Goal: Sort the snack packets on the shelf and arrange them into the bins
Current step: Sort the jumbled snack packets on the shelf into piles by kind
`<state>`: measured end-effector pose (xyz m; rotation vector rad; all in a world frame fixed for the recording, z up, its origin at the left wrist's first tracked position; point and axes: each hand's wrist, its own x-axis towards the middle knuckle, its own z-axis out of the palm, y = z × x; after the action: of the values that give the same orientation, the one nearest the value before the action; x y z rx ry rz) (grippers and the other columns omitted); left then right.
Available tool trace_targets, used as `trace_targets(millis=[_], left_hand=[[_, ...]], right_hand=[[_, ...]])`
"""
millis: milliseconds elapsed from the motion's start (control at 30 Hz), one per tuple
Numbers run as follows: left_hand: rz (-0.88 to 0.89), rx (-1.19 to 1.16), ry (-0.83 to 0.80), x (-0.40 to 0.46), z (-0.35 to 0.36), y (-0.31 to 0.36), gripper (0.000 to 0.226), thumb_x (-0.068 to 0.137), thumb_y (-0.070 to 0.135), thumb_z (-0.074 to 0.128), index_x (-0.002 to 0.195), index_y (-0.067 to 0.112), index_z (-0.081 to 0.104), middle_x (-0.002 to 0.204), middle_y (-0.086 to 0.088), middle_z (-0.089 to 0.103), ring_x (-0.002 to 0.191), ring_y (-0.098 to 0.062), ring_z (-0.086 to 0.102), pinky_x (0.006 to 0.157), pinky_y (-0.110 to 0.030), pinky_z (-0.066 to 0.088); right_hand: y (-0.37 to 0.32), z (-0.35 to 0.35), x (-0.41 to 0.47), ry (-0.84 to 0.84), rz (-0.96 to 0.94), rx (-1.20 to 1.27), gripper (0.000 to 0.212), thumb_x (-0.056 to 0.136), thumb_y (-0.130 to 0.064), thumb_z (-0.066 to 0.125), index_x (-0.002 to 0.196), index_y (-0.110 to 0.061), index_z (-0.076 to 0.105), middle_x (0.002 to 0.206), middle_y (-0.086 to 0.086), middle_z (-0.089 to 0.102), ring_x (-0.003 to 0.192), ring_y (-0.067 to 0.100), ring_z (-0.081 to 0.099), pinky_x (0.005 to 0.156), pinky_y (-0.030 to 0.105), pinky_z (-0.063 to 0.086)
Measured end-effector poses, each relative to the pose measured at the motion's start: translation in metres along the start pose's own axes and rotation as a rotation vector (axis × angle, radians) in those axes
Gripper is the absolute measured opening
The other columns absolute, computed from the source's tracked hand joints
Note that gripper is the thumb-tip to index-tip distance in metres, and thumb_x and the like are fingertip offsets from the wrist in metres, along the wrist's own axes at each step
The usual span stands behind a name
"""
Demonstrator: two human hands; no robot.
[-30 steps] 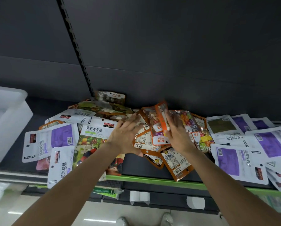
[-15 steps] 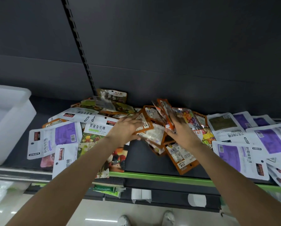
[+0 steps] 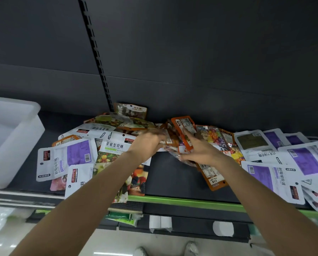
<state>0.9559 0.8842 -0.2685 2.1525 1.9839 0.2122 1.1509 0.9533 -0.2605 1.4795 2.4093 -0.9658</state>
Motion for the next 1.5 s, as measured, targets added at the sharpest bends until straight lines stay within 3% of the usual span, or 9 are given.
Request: trace_targets(millis=[200,567,700,800,933,1067,1167,1300,1500], left_hand=[[0.070,-0.120,0.047,-0.019,0.016,0.000,0.023,0.098,0.017,0.049,0.117,0.017,0.062,0.104,-0.007,0.069,0.095,-0.027,0.065,0.080,-0.039,0.052],[-0.540,-0.634,0.651,0.002,-0.042,0.001,0.018,0.097,0.007,0.045,0.105,0.001,0.061,0.085,-0.013,0.066,0.075,-0.028,0.064,0.060,-0.028,0.040],[-0.307,-0.440,0.350,0.017,-0.036,0.030,0.029,0.100,0.012,0.043,0.127,0.011,0.052,0.099,-0.009,0.065,0.082,-0.023,0.065,0.061,-0.025,0.046],[0.009,-0.318,-0.091,0.024,-0.007,0.043,0.040,0.096,0.030,0.051,0.136,0.026,0.050,0.134,-0.005,0.055,0.123,-0.023,0.050,0.099,-0.034,0.040],[0.310,-0.076,-0.224,0.027,0.016,0.041,0.043,0.092,0.027,0.059,0.134,0.026,0.052,0.158,0.002,0.014,0.147,-0.013,-0.003,0.117,-0.040,-0.002],[0.209,-0.237,-0.021,0.016,0.012,0.033,0.033,0.092,0.021,0.057,0.126,0.022,0.059,0.141,0.001,0.048,0.133,-0.018,0.041,0.111,-0.033,0.032],[0.012,-0.020,0.195,0.011,0.003,0.007,0.048,0.095,0.033,0.051,0.142,0.025,0.040,0.151,0.004,0.034,0.142,-0.017,0.024,0.116,-0.032,0.017],[-0.118,0.322,-0.007,0.012,-0.004,-0.021,0.068,0.096,0.035,0.050,0.151,0.024,0.012,0.157,0.000,0.019,0.145,-0.021,0.015,0.117,-0.033,0.009],[-0.193,0.456,0.097,-0.011,-0.005,-0.044,0.067,0.088,0.004,0.049,0.145,0.034,0.030,0.138,0.002,0.046,0.130,-0.022,0.041,0.108,-0.037,0.027]], right_hand=[[0.014,0.011,-0.008,0.146,-0.003,-0.106,0.072,0.085,-0.067,0.041,0.147,-0.045,0.012,0.158,0.001,0.011,0.144,0.026,0.017,0.112,0.051,0.028],[0.014,0.017,-0.004,0.135,0.016,-0.060,0.063,0.095,-0.034,0.051,0.146,-0.046,0.016,0.156,0.001,0.019,0.140,0.023,0.027,0.109,0.043,0.035],[0.009,0.009,-0.013,0.243,0.049,0.550,0.065,0.095,-0.015,0.051,0.149,-0.033,0.018,0.148,0.001,0.039,0.125,0.023,0.049,0.103,0.039,0.042],[0.007,-0.003,-0.023,0.505,0.134,0.834,0.056,0.099,-0.008,0.038,0.149,-0.027,0.021,0.145,0.009,0.041,0.130,0.035,0.042,0.103,0.044,0.037],[0.008,-0.008,-0.027,0.602,-0.036,0.379,0.055,0.100,-0.013,0.038,0.147,-0.036,0.023,0.155,0.000,0.022,0.127,0.025,0.046,0.104,0.038,0.041],[0.006,0.003,-0.011,0.344,-0.086,0.075,0.044,0.101,-0.041,0.029,0.145,-0.036,0.031,0.158,-0.006,0.016,0.144,0.019,0.018,0.114,0.042,0.027],[0.010,0.009,-0.005,0.347,0.043,-0.198,0.067,0.091,-0.064,0.027,0.147,-0.028,0.027,0.157,-0.002,0.018,0.144,0.022,0.019,0.110,0.048,0.034],[0.008,0.009,-0.002,0.406,0.122,-0.331,0.085,0.088,-0.061,0.046,0.149,-0.012,0.014,0.159,0.005,-0.001,0.146,0.025,0.006,0.111,0.047,0.033],[-0.017,0.016,0.018,0.182,-0.044,-0.329,0.070,0.093,-0.058,0.039,0.142,-0.054,-0.011,0.154,-0.009,-0.026,0.145,0.032,-0.011,0.112,0.064,0.015]])
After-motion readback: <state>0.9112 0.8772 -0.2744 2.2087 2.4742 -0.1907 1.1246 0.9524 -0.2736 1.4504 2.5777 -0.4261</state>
